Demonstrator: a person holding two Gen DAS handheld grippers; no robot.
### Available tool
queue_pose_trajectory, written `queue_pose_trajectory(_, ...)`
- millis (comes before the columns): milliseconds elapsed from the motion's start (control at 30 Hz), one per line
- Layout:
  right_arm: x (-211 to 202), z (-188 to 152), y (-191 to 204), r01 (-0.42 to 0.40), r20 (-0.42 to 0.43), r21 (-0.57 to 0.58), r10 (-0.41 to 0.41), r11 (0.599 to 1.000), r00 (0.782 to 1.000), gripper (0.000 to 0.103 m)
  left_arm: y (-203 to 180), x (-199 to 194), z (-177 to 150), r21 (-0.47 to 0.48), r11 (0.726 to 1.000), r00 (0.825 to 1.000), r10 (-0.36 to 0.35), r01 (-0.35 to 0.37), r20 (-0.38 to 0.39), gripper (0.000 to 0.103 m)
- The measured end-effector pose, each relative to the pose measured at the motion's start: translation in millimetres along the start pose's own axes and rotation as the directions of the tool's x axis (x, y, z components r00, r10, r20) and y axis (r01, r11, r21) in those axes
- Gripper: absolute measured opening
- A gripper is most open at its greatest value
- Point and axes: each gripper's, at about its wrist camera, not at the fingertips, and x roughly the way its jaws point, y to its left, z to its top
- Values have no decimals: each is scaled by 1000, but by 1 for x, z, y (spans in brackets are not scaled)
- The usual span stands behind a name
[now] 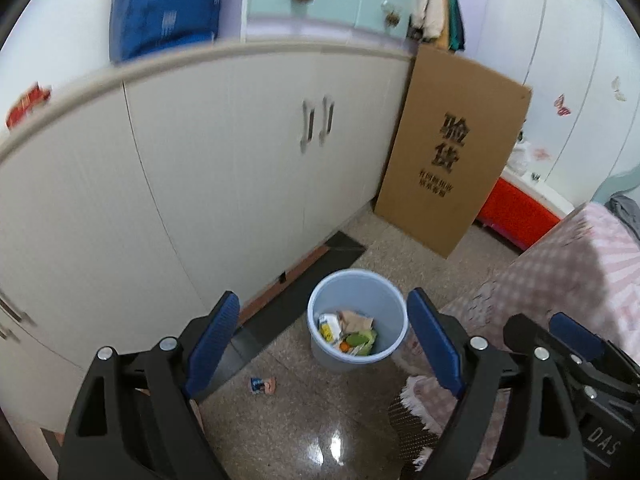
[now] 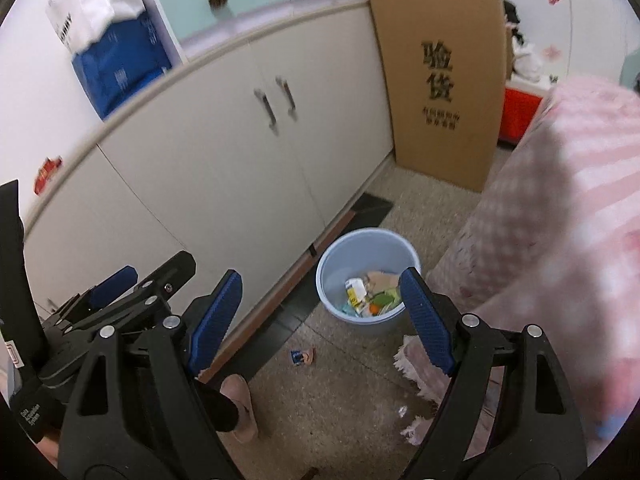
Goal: Collect trash
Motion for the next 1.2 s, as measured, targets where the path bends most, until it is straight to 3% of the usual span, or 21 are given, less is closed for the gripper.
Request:
queue_pose_trajectory(167,76,-29,-3,-3,-108,-21,0,1000,994,80,23,62,-28,-37,997,994,62,-65,-88,84)
queue_pose_trajectory(333,160,-87,6,-5,-241,-39,-4,999,971,80,65,136,-85,-126,982,970,114,-143,-215,84)
queue_pose_trajectory(467,220,-133,11,1,-335,-25,-9,1000,942,78,104,192,-139,-184,957,924,151,-226,-352,84)
queue_pose_trajectory(600,286,-175,7,18,-437,-6,-19,1000,899,75,130,248,-183,-176,944,874,175,-280,-454,83)
queue_pose_trajectory(733,352,-211,5,31,-528,8,-22,999,849,66,154,311,-226,-188,932,827,167,-310,-538,83)
queue_pose_trajectory(867,403,-239,3,40,-579,4,-30,999,815,63,175,368,-267,-200,922,776,147,-332,-614,82)
queue_pose_trajectory(1067,471,-272,-11,50,-636,4,-36,999,771,63,199,431,-309,-215,922,743,105,-322,-662,77)
queue_pose_trajectory(1200,508,-283,-16,28,-659,23,-6,999,752,59,205,464,-330,-253,916,738,66,-312,-672,70)
